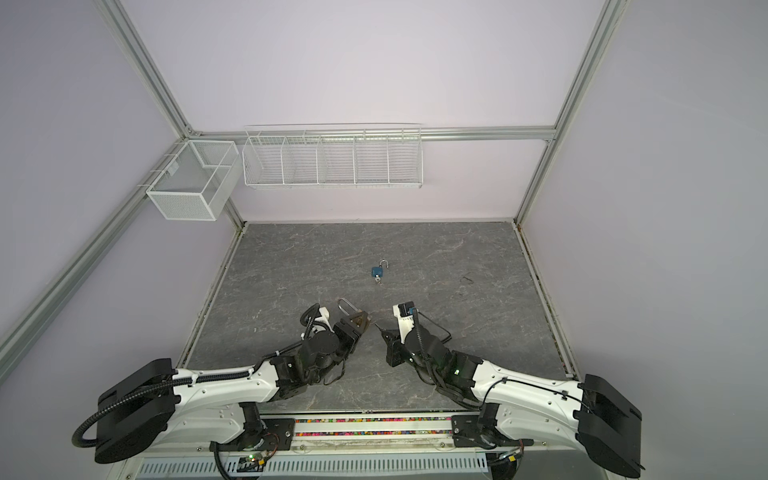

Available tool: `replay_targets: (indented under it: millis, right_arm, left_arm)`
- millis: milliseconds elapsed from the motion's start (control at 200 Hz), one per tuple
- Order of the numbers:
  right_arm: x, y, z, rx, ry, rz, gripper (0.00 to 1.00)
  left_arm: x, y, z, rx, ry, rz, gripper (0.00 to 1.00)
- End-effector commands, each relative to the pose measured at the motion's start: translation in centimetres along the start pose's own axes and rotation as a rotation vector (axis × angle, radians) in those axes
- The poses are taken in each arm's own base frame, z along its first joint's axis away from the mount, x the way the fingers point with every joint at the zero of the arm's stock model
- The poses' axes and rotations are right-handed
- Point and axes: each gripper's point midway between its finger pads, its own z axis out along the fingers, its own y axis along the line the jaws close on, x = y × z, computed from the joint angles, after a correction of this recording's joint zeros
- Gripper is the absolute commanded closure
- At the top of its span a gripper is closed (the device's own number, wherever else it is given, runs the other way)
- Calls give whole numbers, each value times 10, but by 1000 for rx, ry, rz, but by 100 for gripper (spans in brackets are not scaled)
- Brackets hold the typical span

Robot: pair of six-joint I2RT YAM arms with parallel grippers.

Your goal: Unlock with the key

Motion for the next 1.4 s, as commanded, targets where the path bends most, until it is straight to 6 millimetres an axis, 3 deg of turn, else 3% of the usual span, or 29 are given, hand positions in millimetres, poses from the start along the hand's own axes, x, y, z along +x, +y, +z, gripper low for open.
replay_targets:
  millis: [0, 610, 1395]
  right_arm:
    - [-2, -3, 2, 40, -8, 16, 93]
    - [1, 15, 9, 25, 14, -8, 93]
    - [-5, 13, 11, 59, 1, -18, 94]
  left_arm:
    - [-6, -26, -2, 102, -53, -59, 100]
    - [-1, -27, 1, 128, -63, -72, 100]
    - [4, -28, 3, 141, -39, -78, 100]
